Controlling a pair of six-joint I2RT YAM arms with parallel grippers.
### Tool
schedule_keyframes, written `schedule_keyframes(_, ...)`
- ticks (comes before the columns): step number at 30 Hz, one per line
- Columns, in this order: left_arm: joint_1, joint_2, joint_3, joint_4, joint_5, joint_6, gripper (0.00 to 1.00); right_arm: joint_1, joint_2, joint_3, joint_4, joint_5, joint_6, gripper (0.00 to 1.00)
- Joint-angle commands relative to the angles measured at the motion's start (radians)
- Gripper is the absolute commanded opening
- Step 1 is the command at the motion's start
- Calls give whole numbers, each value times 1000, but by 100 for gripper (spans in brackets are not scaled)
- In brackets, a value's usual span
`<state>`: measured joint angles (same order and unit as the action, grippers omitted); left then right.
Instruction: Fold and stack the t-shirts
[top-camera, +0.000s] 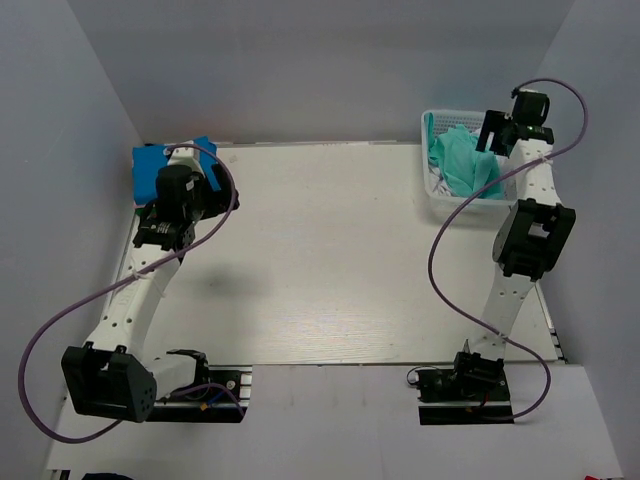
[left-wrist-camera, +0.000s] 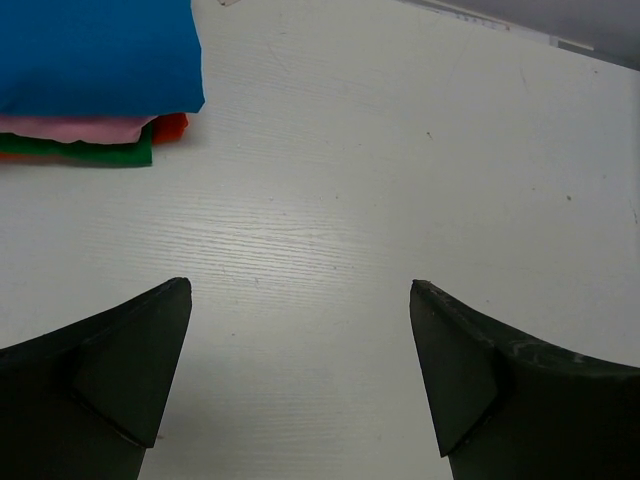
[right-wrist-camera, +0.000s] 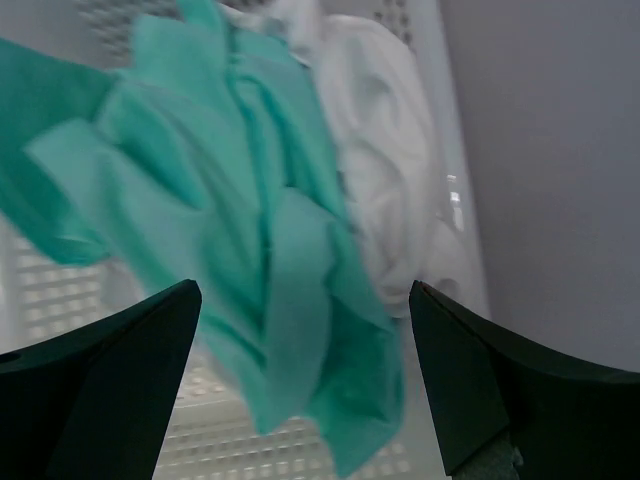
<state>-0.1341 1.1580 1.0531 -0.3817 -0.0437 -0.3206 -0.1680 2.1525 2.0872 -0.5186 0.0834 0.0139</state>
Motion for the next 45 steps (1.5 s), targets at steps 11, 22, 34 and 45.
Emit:
schedule_keyframes(11,-4,134,22,-16,53,-8,100,-44,147,66,54,-60,-201,90)
schedule_keyframes(22,-4,164,31,-16,73,-46,100,-50,271,74,62,-42,-163,90)
schedule_keyframes(34,-4,146,31,-16,73,-75,100,-61,247,66,97,-189,-91,0)
schedule_keyframes(45,-4,72,31,12,73,-57,100,-53,-201,7,316,-195,-80,0)
